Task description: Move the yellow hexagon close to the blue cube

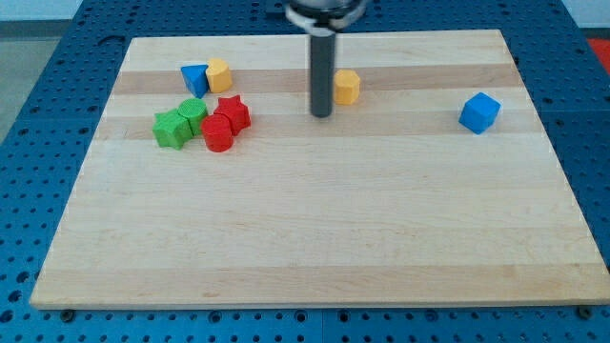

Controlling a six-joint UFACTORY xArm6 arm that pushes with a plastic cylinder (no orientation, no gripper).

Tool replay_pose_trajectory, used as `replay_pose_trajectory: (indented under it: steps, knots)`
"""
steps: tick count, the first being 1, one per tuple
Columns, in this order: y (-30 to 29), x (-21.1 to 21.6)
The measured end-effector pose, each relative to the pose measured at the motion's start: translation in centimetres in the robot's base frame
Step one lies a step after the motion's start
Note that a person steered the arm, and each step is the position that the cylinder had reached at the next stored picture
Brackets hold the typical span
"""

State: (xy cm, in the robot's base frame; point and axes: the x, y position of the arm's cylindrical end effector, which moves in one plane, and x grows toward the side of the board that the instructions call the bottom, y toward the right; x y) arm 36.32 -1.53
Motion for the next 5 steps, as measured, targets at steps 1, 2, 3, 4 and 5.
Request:
replay_pose_trajectory:
  steps: [1,2,3,4,5]
  knots:
    - [-5.3,-0.1]
    - [-4.4,-3.7]
    - [1.3,-5.5]
    - [8.6,-4.5]
    - [11.7,-3.6]
